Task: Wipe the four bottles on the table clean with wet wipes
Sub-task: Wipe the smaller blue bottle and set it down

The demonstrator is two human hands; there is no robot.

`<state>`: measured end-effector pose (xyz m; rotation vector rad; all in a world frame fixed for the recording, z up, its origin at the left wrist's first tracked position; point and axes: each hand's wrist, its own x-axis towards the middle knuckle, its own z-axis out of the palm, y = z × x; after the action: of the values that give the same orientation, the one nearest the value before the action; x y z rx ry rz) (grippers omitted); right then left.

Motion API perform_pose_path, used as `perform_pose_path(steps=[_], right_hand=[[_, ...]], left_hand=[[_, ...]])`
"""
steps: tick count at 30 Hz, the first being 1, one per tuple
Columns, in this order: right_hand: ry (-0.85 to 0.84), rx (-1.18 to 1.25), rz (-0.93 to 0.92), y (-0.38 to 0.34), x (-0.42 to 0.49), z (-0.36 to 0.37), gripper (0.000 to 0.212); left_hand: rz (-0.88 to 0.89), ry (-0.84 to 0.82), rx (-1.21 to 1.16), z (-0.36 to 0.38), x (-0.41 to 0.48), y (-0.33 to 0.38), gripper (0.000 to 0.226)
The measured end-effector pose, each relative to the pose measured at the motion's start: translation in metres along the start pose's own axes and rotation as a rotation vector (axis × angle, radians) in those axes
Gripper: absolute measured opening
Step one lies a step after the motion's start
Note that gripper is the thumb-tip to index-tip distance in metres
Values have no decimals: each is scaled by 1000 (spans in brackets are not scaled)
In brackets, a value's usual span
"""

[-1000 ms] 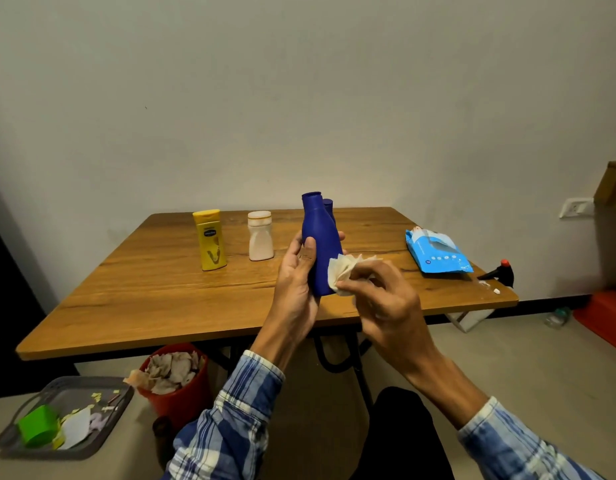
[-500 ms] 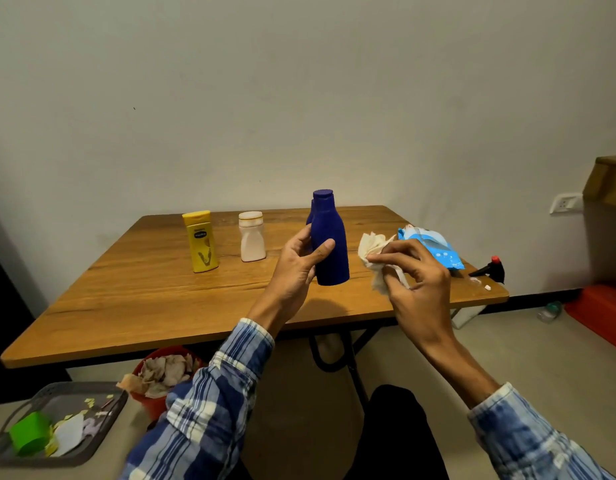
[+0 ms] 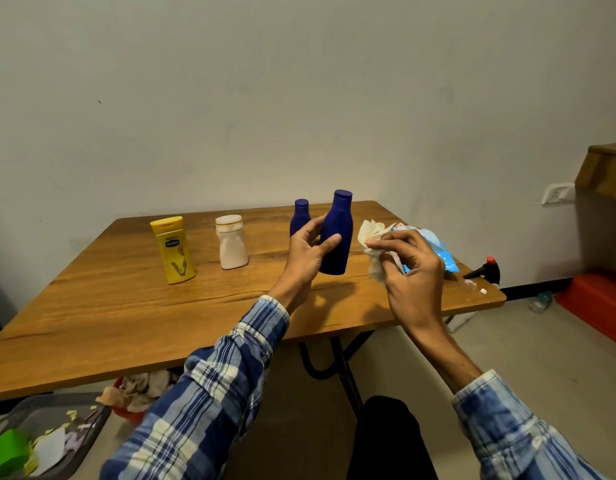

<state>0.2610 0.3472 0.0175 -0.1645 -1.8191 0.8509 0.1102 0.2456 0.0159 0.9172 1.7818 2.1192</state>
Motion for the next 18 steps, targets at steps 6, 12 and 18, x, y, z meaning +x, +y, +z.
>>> perform_pose_path(steps=[6,12,18], right_hand=[[-2,21,58,21,11,11,23],[-16,47,138,45,14,15,27],[-11,54,187,60,18,18,29]], left_hand=[[-69,37,74,8,43,-28,48],[-181,31,32,15,75,-53,45],[-256,-5,-5,22,93,-74,43]])
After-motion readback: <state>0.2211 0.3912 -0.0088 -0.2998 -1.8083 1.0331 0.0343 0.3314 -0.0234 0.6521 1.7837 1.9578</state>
